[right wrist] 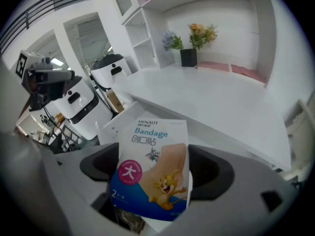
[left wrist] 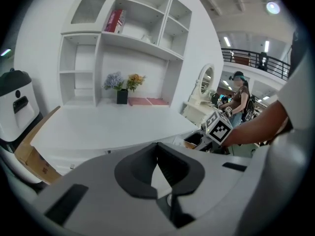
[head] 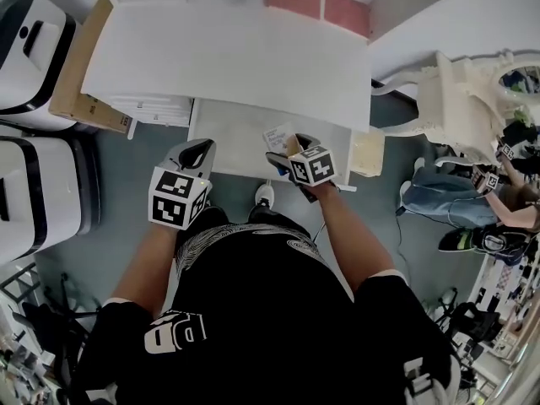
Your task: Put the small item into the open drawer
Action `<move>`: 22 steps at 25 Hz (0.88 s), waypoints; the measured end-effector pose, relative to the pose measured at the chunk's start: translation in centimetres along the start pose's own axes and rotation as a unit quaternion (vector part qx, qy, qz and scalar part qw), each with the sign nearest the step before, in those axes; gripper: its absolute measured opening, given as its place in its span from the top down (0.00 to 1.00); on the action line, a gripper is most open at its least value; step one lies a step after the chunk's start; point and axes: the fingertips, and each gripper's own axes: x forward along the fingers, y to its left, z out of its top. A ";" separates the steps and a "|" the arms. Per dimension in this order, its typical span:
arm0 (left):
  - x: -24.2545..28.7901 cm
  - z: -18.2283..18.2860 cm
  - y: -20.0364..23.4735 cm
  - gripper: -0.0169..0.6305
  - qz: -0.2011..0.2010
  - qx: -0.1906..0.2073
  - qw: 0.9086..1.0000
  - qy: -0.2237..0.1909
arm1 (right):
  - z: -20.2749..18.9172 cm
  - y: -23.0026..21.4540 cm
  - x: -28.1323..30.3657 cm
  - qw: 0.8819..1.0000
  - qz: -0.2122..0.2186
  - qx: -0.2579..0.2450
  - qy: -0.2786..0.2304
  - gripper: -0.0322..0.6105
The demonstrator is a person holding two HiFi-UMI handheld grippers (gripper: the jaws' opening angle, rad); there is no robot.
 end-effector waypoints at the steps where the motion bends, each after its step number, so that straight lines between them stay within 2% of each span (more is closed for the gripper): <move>1: -0.1 -0.1 -0.1 0.95 0.004 -0.003 1.000 0.003 | -0.4 0.0 0.5 1.000 0.004 -0.018 0.012 0.27; 6: -0.1 -0.4 0.6 0.95 0.023 -0.015 1.000 0.013 | -1.7 -0.4 3.6 0.991 0.012 -0.115 0.070 0.27; 11: 0.2 -0.8 1.4 0.95 0.032 -0.029 0.999 0.014 | -2.2 -0.3 6.0 0.977 0.014 -0.183 0.108 0.27; 17: -0.5 -1.5 2.4 0.95 0.044 -0.041 0.998 0.016 | -3.7 0.2 8.7 0.958 0.023 -0.239 0.155 0.27; 22: -1.4 -2.1 4.0 0.95 0.061 -0.052 0.997 0.020 | -3.7 0.5 11.0 0.952 0.028 -0.254 0.168 0.27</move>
